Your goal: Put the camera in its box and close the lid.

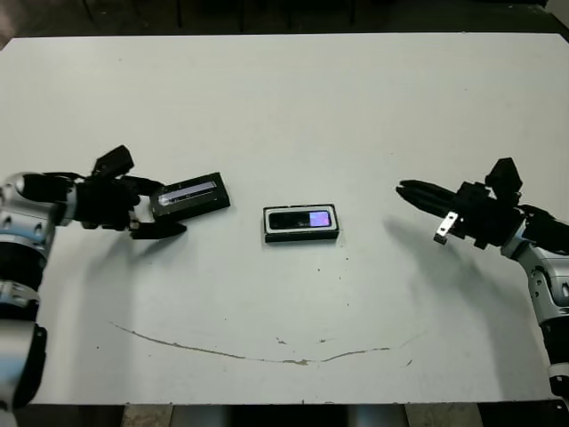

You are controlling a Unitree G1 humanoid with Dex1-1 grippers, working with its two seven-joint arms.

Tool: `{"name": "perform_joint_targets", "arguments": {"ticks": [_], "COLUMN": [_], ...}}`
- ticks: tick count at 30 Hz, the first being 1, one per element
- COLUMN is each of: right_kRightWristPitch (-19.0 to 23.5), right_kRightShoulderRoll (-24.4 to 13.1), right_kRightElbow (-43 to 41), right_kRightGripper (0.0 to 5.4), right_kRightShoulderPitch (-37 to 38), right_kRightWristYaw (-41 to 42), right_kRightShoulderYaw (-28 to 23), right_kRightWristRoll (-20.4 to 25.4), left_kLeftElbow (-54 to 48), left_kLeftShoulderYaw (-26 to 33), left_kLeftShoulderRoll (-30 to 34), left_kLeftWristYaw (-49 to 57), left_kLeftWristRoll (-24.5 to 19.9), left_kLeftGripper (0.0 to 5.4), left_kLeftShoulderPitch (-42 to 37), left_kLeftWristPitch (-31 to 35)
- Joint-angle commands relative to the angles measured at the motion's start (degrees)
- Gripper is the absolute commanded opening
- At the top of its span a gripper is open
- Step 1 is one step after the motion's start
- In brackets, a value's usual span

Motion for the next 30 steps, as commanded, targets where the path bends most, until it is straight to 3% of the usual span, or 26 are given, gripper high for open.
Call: {"name": "perform_joint_targets", "arguments": {"ticks": [1, 4, 8, 14, 22, 30], "right_kRightWristPitch": [-0.13, 0.59, -0.74, 0.67, 0.61, -1.00], "right_kRightShoulderRoll": [-0.36, -0.70, -0.26, -0.34, 0.04, 0.72], "right_kRightElbow": [0.17, -0.14, 0.37, -0.54, -0.99, 0.56], "right_kRightGripper": [0.00, 0.00, 0.00, 0.00, 0.00, 0.00], "right_kRightShoulderPitch": [0.76, 0.89, 1.11, 1.39, 1.63, 1.24], "right_kRightWristYaw": [-0.21, -0.60, -0.11, -0.43, -0.99, 0.01], "right_kRightShoulderYaw": [0.21, 0.22, -0.28, 0.13, 0.49, 0.52], "right_kRightWristRoll": [-0.78, -0.97, -0.53, -0.62, -1.10, -0.83], "left_kLeftElbow": [1.99, 2.94, 2.62, -0.59, -15.56, -28.23], "left_kLeftShoulderYaw": [-2.38, -2.58, -2.11, 0.42, 3.74, 8.12], "left_kLeftShoulderRoll": [-2.83, -3.44, -3.48, -2.76, -0.11, 1.47], "left_kLeftWristYaw": [1.32, 2.00, 3.90, 5.93, 6.93, 7.79], "left_kLeftWristRoll": [2.29, 2.25, 1.91, -0.87, -5.02, -11.10], "left_kLeftGripper": [3.31, 2.87, 2.86, 2.86, 2.85, 2.84], "left_kLeftShoulderPitch": [4.93, 5.27, 6.15, 8.87, 13.22, 13.81], "left_kLeftWristPitch": [-0.39, 0.19, 1.60, 0.80, 2.50, 11.43]}}
